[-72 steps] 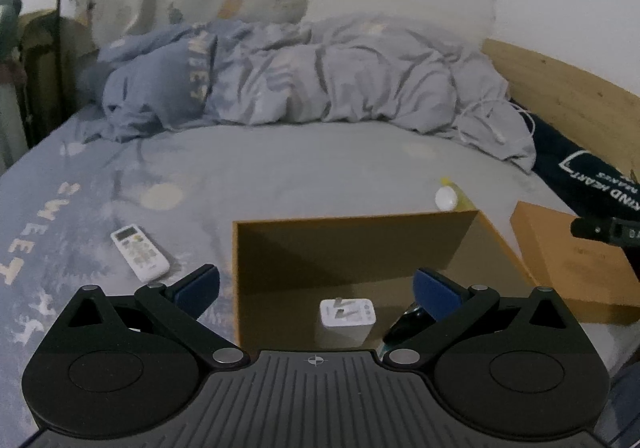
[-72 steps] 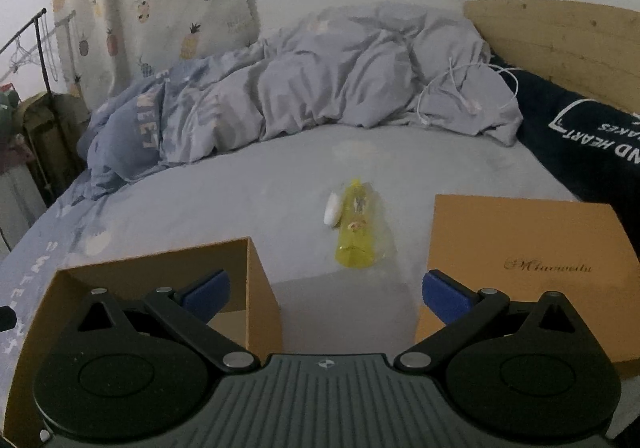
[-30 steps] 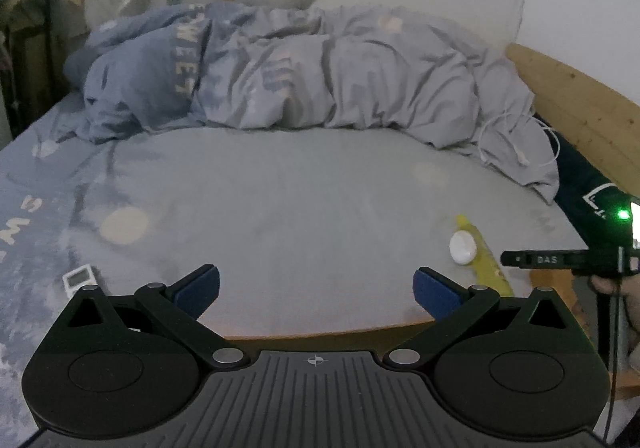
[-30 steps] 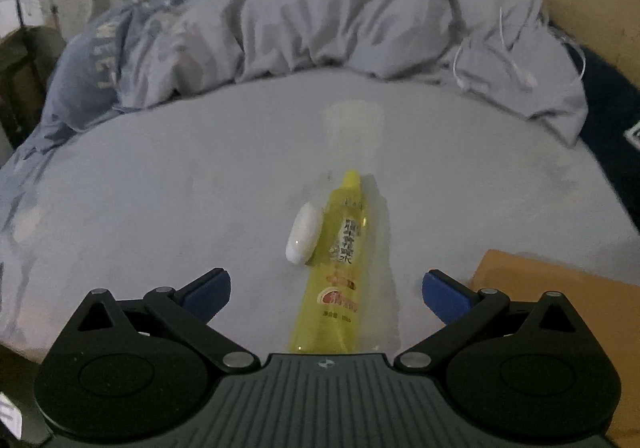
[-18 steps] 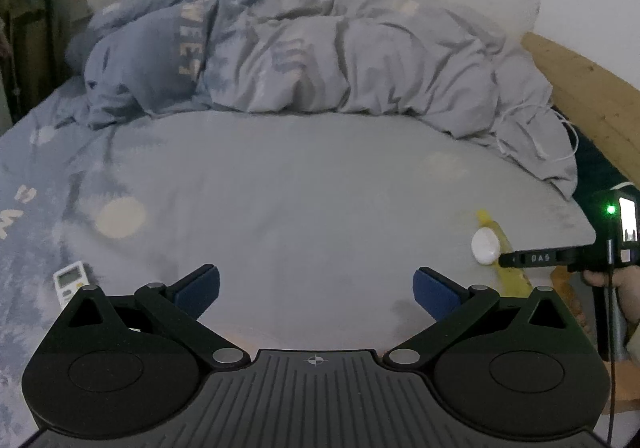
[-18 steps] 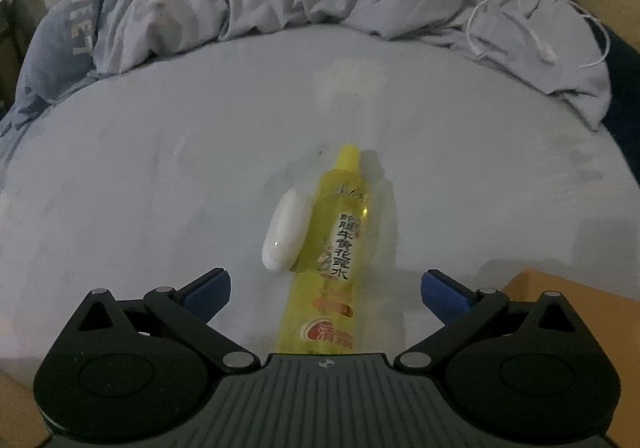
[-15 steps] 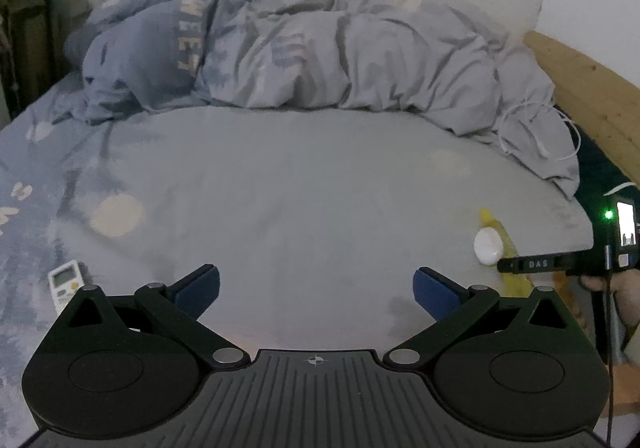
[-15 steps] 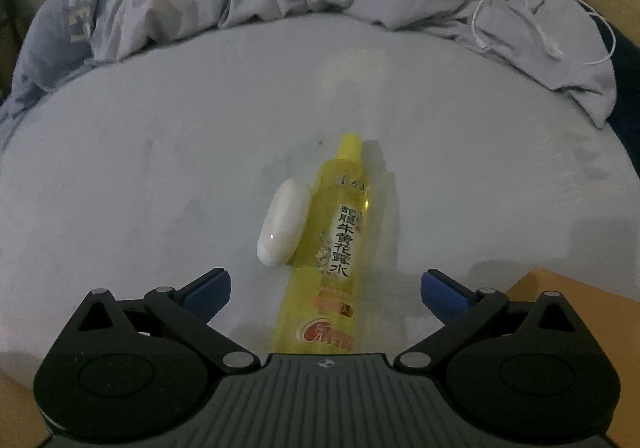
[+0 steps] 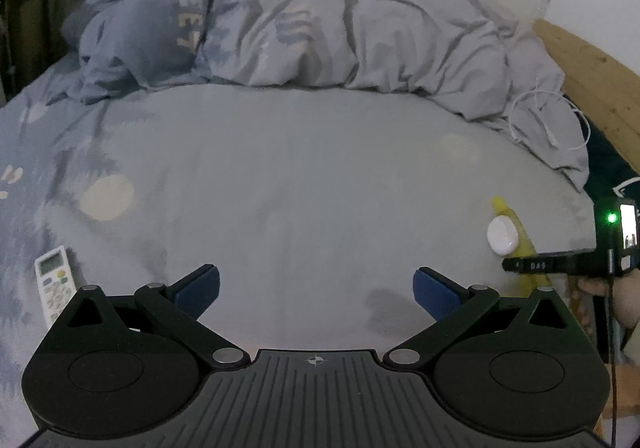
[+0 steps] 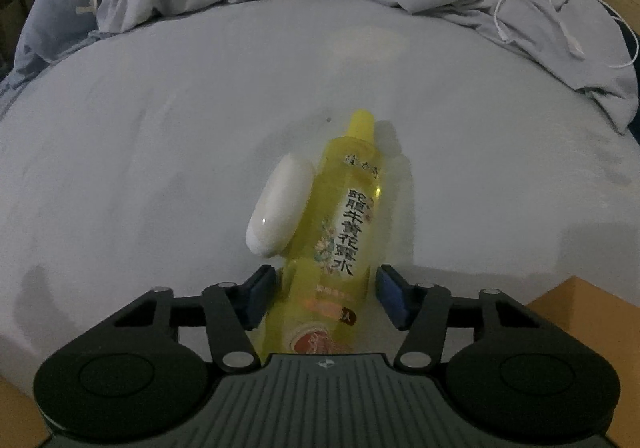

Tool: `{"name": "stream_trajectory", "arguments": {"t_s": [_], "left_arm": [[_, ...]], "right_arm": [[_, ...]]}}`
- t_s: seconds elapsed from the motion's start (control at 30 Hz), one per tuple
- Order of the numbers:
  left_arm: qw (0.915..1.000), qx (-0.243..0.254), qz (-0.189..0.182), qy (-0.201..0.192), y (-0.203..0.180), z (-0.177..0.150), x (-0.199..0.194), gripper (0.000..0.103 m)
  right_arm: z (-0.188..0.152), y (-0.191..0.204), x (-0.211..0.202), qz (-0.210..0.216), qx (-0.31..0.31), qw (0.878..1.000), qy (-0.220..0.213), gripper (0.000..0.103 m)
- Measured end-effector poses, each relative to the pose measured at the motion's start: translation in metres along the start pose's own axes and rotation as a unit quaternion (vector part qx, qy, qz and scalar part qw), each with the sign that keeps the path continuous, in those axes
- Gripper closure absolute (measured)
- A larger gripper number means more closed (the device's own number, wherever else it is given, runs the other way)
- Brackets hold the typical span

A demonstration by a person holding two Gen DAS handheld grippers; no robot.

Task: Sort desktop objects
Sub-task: 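Lift the yellow bottle with the right tool and carry it toward the box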

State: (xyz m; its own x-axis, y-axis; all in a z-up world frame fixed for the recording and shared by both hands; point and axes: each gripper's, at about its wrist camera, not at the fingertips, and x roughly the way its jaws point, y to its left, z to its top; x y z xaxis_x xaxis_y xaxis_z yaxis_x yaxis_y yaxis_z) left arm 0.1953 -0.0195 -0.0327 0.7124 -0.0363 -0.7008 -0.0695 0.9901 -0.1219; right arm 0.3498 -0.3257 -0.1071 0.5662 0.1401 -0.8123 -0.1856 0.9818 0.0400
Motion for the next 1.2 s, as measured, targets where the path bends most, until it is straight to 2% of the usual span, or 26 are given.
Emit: {"name": "stream_trajectory", "arguments": {"t_s": [0.2, 0.4, 0.87, 1.2], "left_arm": [[1.0000, -0.006, 0.004, 0.006, 0.005, -0.004, -0.001, 0.000], [0.9999, -0.007, 0.005, 0.009, 0.005, -0.006, -0.006, 0.000], [1.0000, -0.008, -0.002, -0.004, 0.001, -0.012, -0.038, 0.000], [0.9997, -0.011, -0.009, -0.018, -0.001, -0.016, -0.067, 0.000]], "right_arm": [[0.008, -0.009, 0.002, 0.021, 0.037, 0.999, 0.013, 0.057], [0.004, -0.019, -0.007, 0.034, 0.068, 0.997, 0.003, 0.059], [-0.017, -0.017, -0.050, 0.080, 0.082, 0.993, -0.020, 0.059], [-0.033, -0.011, -0.083, 0.099, 0.069, 0.992, -0.031, 0.059]]}}
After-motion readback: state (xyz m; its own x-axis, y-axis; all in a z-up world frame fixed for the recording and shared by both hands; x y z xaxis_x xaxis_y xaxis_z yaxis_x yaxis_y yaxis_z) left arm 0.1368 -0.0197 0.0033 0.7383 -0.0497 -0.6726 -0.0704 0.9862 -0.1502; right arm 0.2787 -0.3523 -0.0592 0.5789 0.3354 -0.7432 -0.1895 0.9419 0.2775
